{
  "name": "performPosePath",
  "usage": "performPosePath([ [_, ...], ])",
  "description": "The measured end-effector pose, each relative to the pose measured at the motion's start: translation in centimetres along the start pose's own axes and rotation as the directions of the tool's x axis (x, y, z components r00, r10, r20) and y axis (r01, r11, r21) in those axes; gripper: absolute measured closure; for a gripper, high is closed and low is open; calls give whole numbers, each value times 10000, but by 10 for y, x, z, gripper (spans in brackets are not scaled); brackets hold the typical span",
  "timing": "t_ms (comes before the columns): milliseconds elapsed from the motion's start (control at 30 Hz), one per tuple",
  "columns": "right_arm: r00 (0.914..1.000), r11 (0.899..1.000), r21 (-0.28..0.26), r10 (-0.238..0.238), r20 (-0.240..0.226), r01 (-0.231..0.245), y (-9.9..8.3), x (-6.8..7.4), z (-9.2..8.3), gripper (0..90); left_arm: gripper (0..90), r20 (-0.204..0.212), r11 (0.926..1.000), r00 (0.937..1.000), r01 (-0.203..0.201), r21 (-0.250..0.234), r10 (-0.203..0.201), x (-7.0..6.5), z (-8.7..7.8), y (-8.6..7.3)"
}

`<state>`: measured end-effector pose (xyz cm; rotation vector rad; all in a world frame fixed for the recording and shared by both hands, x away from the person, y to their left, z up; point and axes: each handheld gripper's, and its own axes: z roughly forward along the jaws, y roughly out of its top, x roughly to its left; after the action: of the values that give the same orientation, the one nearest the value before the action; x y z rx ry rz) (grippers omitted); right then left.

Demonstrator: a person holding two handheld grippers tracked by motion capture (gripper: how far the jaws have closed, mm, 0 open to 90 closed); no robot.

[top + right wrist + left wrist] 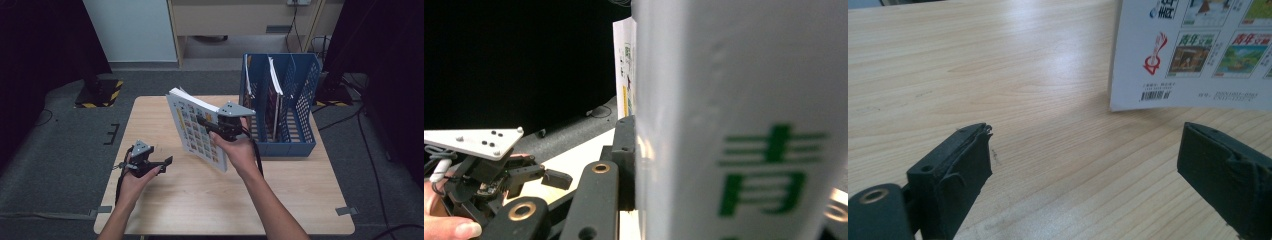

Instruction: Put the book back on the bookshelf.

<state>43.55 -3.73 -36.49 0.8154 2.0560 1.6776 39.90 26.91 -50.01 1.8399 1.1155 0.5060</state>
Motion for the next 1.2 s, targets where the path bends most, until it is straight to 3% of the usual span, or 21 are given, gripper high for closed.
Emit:
performPosePath([
  [400,10000,9999,-123,-21,67,21,2,1,0,738,56,-367,9966,9987,374,737,-348,9,4,-8],
  [633,9999,9998,-210,-2,102,5,7,1,-4,738,56,-517,9949,9986,137,1000,-86,9,5,-9],
  [1200,9996,9991,-396,-174,236,183,16,-3,-31,739,57,-638,9910,9980,38,1339,48,9,10,-12],
])
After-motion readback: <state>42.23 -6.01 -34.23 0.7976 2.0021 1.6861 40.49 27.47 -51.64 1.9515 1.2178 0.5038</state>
